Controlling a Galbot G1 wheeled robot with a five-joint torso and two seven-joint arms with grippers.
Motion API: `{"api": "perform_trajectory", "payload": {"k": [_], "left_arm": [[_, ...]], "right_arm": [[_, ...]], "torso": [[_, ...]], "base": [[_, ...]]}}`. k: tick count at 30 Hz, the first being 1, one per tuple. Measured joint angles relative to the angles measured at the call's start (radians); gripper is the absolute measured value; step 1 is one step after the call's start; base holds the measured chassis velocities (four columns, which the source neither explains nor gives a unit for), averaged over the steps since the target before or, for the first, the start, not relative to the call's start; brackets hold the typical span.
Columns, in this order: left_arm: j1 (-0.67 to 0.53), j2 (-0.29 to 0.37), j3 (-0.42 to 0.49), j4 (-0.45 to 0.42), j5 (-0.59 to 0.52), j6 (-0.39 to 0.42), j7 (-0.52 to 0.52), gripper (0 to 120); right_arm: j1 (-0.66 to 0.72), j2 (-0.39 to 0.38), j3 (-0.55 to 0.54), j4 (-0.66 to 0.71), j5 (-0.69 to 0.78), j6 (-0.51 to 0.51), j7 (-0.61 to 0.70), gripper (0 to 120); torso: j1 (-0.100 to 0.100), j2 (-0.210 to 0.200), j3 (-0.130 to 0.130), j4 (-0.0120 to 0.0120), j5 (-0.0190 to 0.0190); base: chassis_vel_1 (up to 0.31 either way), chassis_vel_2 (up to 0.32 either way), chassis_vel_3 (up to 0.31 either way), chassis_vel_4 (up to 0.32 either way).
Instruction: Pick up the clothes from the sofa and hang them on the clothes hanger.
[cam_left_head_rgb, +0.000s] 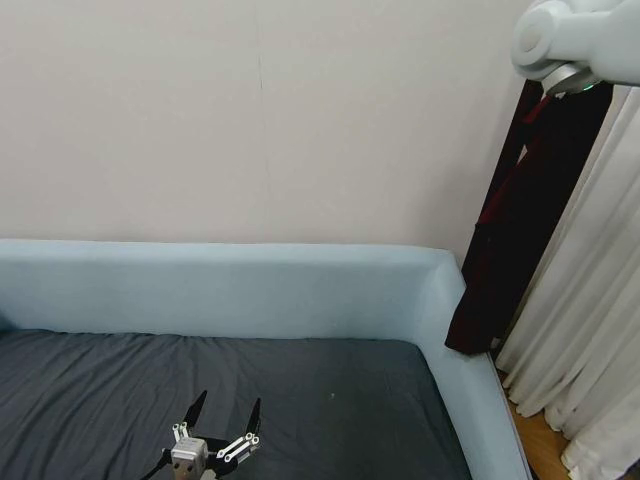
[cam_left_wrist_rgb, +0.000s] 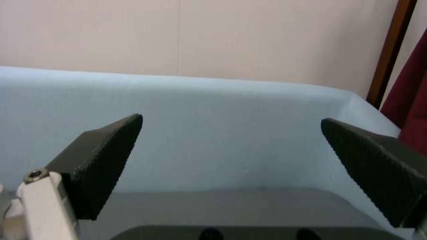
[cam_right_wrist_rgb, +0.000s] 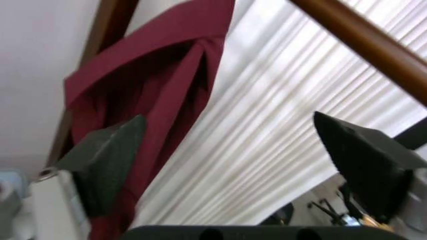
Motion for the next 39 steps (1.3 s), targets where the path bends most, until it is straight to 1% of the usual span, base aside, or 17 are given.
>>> {"api": "perform_trajectory", "payload": {"k": [3, 8, 9, 11, 13, 14, 17, 18, 22, 23, 24, 27, 28, 33, 34, 38, 39], "left_arm": [[0.0, 0.0, 0.0, 0.0, 0.0, 0.0, 0.0, 100], [0.0, 0.0, 0.0, 0.0, 0.0, 0.0, 0.0, 100], [0.0, 0.0, 0.0, 0.0, 0.0, 0.0, 0.0, 100], [0.0, 0.0, 0.0, 0.0, 0.0, 0.0, 0.0, 100], [0.0, 0.0, 0.0, 0.0, 0.0, 0.0, 0.0, 100], [0.0, 0.0, 0.0, 0.0, 0.0, 0.0, 0.0, 100], [0.0, 0.0, 0.0, 0.0, 0.0, 0.0, 0.0, 100], [0.0, 0.0, 0.0, 0.0, 0.0, 0.0, 0.0, 100], [0.0, 0.0, 0.0, 0.0, 0.0, 0.0, 0.0, 100], [0.0, 0.0, 0.0, 0.0, 0.0, 0.0, 0.0, 100], [0.0, 0.0, 0.0, 0.0, 0.0, 0.0, 0.0, 100], [0.0, 0.0, 0.0, 0.0, 0.0, 0.0, 0.0, 100], [0.0, 0.0, 0.0, 0.0, 0.0, 0.0, 0.0, 100], [0.0, 0.0, 0.0, 0.0, 0.0, 0.0, 0.0, 100], [0.0, 0.0, 0.0, 0.0, 0.0, 0.0, 0.0, 100], [0.0, 0.0, 0.0, 0.0, 0.0, 0.0, 0.0, 100], [0.0, 0.0, 0.0, 0.0, 0.0, 0.0, 0.0, 100]], "right_arm": [[0.04, 0.037, 0.022, 0.055, -0.016, 0.03, -0.031, 100], [0.153, 0.175, 0.016, 0.24, -0.123, 0.153, -0.172, 100], [0.153, 0.175, 0.016, 0.24, -0.123, 0.153, -0.172, 100], [0.209, 0.291, -0.008, 0.376, -0.174, 0.216, -0.224, 100], [0.237, 0.359, -0.021, 0.46, -0.198, 0.242, -0.241, 100], [0.237, 0.359, -0.021, 0.46, -0.198, 0.242, -0.241, 100], [0.278, 0.468, -0.063, 0.573, -0.254, 0.281, -0.305, 100], [0.278, 0.468, -0.063, 0.573, -0.254, 0.281, -0.305, 100], [0.286, 0.697, -0.113, 0.707, -0.355, 0.336, -0.406, 100], [0.285, 0.744, -0.12, 0.728, -0.37, 0.338, -0.414, 100], [0.285, 0.744, -0.12, 0.728, -0.37, 0.338, -0.414, 100], [0.271, 0.889, -0.14, 0.771, -0.453, 0.326, -0.444, 100], [0.271, 0.889, -0.14, 0.771, -0.453, 0.326, -0.444, 100], [0.215, 1.113, -0.161, 0.812, -0.614, 0.308, -0.537, 100], [0.215, 1.113, -0.161, 0.812, -0.614, 0.308, -0.537, 100], [0.151, 1.268, -0.177, 0.871, -0.719, 0.338, -0.618, 100], [0.151, 1.268, -0.177, 0.871, -0.719, 0.338, -0.618, 100]], "torso": [[0.0, 0.0, 0.0, 0.0003, -0.0004], [0.0, 0.0, 0.0, 0.0002, -0.0006], [0.0, 0.0, 0.0, 0.0002, -0.0006], [0.0, 0.0, 0.0, -0.0004, 0.0007], [0.0, 0.0, 0.0, -0.0001, 0.0005], [0.0, 0.0, 0.0, -0.0001, 0.0005], [0.0, 0.0, 0.0, 0.0004, -0.0002], [0.0, 0.0, 0.0, 0.0004, -0.0002], [0.0, 0.0, 0.0, 0.0003, 0.0005], [0.0, 0.0, 0.0, 0.0, 0.0009], [0.0, 0.0, 0.0, 0.0, 0.0009], [0.0, 0.0, 0.0, 0.0001, -0.0004], [0.0, 0.0, 0.0, 0.0001, -0.0004], [0.0, 0.0, 0.0, 0.0003, -0.0002], [0.0, 0.0, 0.0, 0.0003, -0.0002], [0.0, 0.0, 0.0, 0.0002, -0.0003], [0.0, 0.0, 0.0, 0.0002, -0.0003]], "base": [[0.0, 0.0, 0.0, 0.0], [0.0, 0.0, 0.0, 0.0], [0.0, 0.0, 0.0, 0.0], [0.0, 0.0, 0.0, 0.0], [0.0, 0.0, 0.0, 0.0], [0.0, 0.0, 0.0, 0.0], [0.0, 0.0, 0.0, 0.0], [0.0, 0.0, 0.0, 0.0], [0.0, 0.0, 0.0, 0.0], [0.0, 0.0, 0.0, 0.0], [0.0, 0.0, 0.0, 0.0], [0.0, 0.0, 0.0, 0.0], [0.0, 0.0, 0.0, 0.0], [0.0, 0.0, 0.0, 0.0], [0.0, 0.0, 0.0, 0.0], [0.0, 0.0, 0.0, 0.0], [0.0, 0.0, 0.0, 0.0]]}}
